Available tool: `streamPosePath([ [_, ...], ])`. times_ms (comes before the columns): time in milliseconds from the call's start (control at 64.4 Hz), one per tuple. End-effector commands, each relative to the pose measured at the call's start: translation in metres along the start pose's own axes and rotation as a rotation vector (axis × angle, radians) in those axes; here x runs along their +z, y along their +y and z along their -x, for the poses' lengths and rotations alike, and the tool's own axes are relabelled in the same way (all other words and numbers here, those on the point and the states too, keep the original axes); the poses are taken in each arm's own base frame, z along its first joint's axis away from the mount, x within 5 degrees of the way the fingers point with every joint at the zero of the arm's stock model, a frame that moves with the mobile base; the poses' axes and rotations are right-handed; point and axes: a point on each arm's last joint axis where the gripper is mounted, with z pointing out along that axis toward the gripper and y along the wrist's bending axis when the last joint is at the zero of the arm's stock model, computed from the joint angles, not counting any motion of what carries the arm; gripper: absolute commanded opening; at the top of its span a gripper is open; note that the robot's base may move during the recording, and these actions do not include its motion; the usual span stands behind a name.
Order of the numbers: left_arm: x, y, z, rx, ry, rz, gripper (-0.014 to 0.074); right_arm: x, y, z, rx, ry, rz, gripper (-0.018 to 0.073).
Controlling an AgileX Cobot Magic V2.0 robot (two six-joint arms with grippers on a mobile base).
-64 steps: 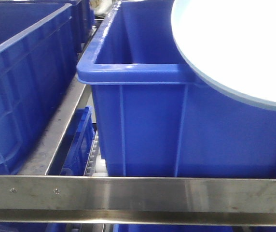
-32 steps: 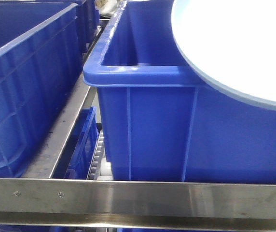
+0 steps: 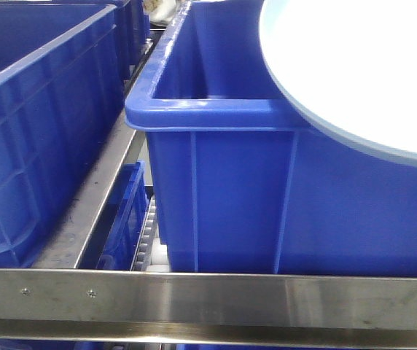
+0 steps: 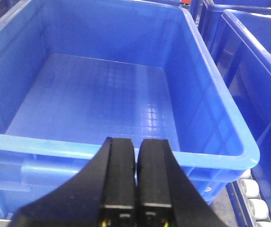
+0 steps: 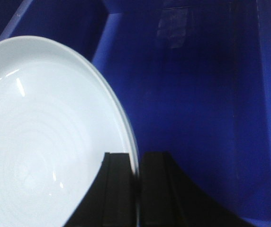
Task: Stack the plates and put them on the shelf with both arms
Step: 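Lower the plate stack into the blue bin and open the right gripper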
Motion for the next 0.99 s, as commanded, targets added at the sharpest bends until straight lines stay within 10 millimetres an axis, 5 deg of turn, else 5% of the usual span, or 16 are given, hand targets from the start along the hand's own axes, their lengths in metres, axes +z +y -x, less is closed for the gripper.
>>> streamPosePath([
  [0,-0.002,-0.002,0.015,-0.011,-0.1,-0.019,0.0087,-0.006,0.003,0.017,-0.002,-0.124,0.019,0.0022],
  [342,-0.002,-0.002,0.015,-0.011,-0.1,-0.019,0.0087,0.007,0.005,0.034,0.001,-0.237,0.028,0.0022],
  [808,-0.002,-0.002,0.015,-0.011,-0.1,-0.019,0.0087,0.109,0.015,0.103,0.008,-0.154,-0.005,0.0033],
  [916,-0.002,-0.002,0.015,-0.011,-0.1,-0.019,0.0087,0.125,0.015,0.106,0.009,-0.134,-0.011,0.0148],
  [978,-0.002,-0.002,0.015,-0.011,-0.1,-0.019,0.0087,0.128,0.015,0.107,0.009,-0.143,-0.011,0.0305],
])
